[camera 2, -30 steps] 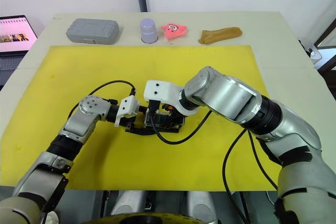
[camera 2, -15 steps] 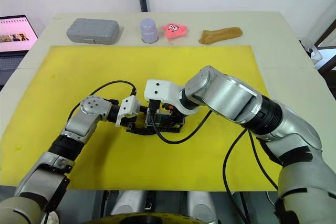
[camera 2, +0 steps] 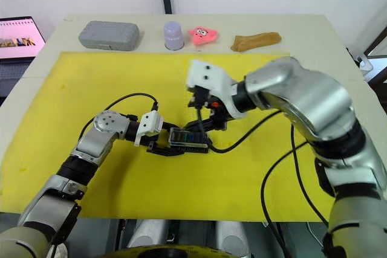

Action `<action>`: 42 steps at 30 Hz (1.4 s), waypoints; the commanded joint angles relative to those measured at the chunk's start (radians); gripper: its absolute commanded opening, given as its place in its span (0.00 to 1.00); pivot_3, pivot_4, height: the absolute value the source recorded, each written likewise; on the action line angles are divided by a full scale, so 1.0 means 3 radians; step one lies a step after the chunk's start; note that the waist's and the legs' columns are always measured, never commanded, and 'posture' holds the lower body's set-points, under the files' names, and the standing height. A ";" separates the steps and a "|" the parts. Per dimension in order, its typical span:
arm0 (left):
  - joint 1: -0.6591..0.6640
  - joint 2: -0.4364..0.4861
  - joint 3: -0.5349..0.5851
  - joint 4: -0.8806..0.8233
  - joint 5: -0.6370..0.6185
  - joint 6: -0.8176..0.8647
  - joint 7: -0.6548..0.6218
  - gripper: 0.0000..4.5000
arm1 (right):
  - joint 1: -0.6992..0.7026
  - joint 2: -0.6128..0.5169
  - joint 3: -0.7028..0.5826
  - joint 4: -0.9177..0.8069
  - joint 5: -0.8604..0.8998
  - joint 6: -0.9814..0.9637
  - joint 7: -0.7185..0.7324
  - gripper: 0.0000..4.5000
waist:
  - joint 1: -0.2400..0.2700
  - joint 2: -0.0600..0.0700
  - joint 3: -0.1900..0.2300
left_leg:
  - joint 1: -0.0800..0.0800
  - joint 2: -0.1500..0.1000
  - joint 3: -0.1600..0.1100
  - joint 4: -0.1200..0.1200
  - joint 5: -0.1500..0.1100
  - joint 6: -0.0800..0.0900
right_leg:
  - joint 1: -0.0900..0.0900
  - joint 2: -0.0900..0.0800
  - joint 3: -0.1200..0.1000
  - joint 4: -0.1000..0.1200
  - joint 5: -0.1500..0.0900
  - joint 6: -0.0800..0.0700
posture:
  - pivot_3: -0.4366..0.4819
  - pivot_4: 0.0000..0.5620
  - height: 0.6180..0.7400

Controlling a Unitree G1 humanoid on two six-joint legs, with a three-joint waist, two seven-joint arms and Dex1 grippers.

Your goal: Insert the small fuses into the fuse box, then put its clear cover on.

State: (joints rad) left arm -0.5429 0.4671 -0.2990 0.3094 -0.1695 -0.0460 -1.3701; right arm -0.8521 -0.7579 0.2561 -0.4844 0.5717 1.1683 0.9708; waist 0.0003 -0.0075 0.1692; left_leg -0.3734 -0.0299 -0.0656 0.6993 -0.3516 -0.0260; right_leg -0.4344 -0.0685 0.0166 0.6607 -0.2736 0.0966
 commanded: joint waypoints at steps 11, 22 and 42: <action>0.0056 -0.0022 -0.0070 0.0048 0.0097 -0.0021 0.0039 0.57 | 0.0729 0.0345 -0.0267 -0.0008 -0.0050 -0.0922 -0.0268 0.01 | 0.0015 0.0000 0.0000 | 0.0001 0.0001 0.0000 0.0001 0.0011 -0.0019 | -0.0001 0.0002 0.0000 0.0002 0.0000 0.0000 | 0.48 0.27 1.00; 0.0072 -0.0030 -0.0075 0.0019 0.0105 -0.0012 0.0056 0.57 | 0.0940 0.0278 -0.0009 0.0060 -0.0083 -0.0962 -0.0197 0.01 | 0.0022 0.0000 0.0000 | 0.0002 0.0001 -0.0001 0.0000 0.0010 -0.0018 | 0.0001 0.0003 0.0000 0.0002 0.0000 0.0000 | 0.48 0.27 1.00; 0.0125 -0.0032 -0.0052 -0.0066 0.0110 0.0030 0.0090 0.57 | 0.1097 0.0296 0.0416 0.0555 -0.0750 -0.1270 -0.0189 0.01 | -0.0031 0.0005 -0.0028 | 0.0095 0.0014 -0.0006 -0.0021 -0.0009 0.0015 | 0.0103 0.0013 -0.0003 -0.0039 -0.0001 0.0000 | 0.48 0.27 1.00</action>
State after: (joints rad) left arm -0.5157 0.4629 -0.2993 0.3084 -0.1395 -0.0451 -1.3432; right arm -0.5327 -0.6618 0.3821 -0.3561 0.3596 0.7343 0.9291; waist -0.0089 -0.0061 0.1607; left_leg -0.3452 -0.0259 -0.0673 0.6932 -0.3544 -0.0214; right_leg -0.4037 -0.0648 0.0157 0.6488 -0.2739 0.0966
